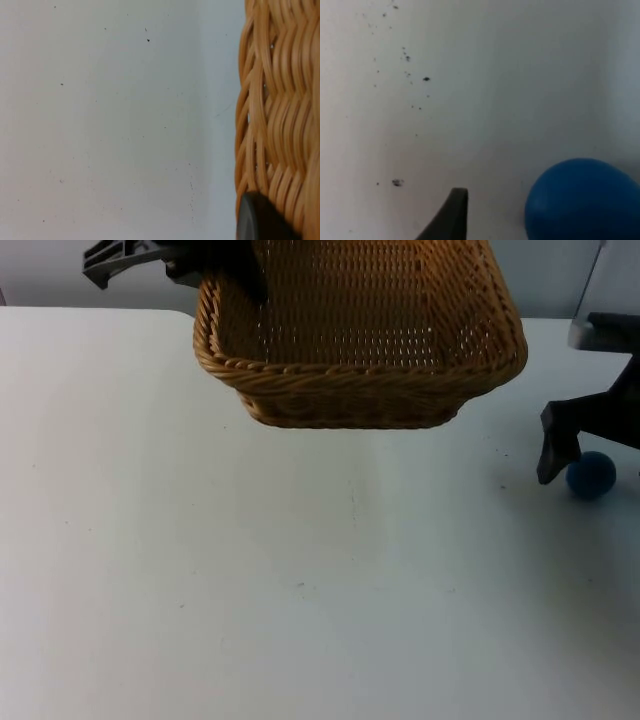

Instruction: Pick up the basket with the left hand and place the ball into the basket with the right hand.

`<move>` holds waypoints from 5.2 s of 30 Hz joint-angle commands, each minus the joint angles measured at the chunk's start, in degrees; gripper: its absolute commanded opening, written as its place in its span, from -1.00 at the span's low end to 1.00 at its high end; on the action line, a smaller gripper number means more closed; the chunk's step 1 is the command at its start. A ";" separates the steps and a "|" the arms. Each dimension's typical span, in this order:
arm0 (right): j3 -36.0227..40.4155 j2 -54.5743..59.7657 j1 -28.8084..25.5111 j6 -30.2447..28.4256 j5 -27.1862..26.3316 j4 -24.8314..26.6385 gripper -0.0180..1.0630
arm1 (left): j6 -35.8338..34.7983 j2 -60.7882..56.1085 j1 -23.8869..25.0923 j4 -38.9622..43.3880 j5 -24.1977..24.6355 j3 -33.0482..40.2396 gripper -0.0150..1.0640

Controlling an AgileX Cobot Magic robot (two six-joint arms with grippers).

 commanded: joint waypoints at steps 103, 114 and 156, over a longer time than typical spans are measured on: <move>-16.05 -15.83 20.55 -26.40 2.49 20.04 -0.97 | 0.21 -0.60 0.27 -0.74 -3.00 -0.53 -0.98; -16.05 -13.61 20.94 -28.09 1.58 20.89 -0.97 | 0.21 -0.60 0.27 -0.74 -3.00 -0.53 -0.98; -16.05 -12.71 20.94 -27.21 -2.34 19.85 0.31 | 0.21 -0.60 0.27 -0.74 -4.11 -0.53 -0.98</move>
